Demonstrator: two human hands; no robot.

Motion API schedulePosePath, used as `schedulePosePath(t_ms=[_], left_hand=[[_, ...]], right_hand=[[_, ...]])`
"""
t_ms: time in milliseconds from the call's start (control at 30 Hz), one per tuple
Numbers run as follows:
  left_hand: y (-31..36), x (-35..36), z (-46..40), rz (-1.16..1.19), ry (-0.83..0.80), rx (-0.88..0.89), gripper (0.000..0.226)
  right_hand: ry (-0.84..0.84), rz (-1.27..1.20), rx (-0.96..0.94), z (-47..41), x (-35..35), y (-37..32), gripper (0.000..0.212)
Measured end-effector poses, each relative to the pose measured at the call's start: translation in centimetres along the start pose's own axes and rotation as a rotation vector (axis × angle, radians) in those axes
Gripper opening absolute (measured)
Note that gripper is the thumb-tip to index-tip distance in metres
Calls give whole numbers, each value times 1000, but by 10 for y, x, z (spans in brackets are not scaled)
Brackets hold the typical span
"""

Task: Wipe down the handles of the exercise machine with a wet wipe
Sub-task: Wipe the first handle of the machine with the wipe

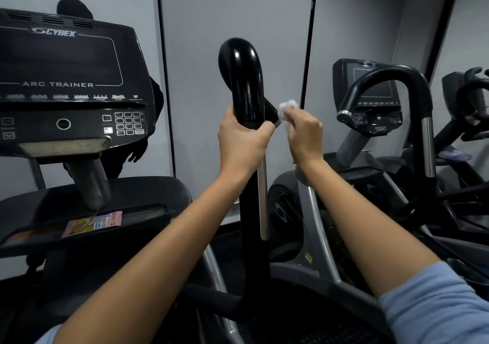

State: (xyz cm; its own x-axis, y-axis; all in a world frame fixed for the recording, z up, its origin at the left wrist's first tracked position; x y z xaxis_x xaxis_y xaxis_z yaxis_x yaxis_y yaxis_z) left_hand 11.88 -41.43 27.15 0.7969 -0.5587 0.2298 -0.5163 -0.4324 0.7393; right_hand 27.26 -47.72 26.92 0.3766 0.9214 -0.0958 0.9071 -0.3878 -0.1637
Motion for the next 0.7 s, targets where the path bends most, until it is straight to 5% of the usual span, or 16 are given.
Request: schedulePosePath(t_ms=[467, 600, 700], left_hand=[[1, -1, 0, -29, 6, -2, 19], [-2, 0, -2, -44, 3, -1, 21], [-3, 0, -3, -44, -1, 0, 23]], right_hand=[[-204, 215, 29, -10, 5, -12, 27], [-228, 198, -139, -29, 27, -29, 16], [-255, 212, -161, -9, 37, -18, 32]])
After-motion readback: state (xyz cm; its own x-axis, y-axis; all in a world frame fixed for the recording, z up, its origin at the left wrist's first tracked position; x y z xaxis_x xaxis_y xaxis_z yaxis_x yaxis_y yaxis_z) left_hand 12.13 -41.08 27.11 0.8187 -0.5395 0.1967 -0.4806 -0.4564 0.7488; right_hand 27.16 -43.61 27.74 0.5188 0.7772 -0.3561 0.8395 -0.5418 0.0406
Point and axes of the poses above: each hand's wrist, its own z-axis away from the middle knuckle, its own x-axis out of the palm, y = z × x, the point moved 4 cm from there along -z, towards the middle knuckle, and after that the axes turned 8 degrees about y, right-handed, at the moved point
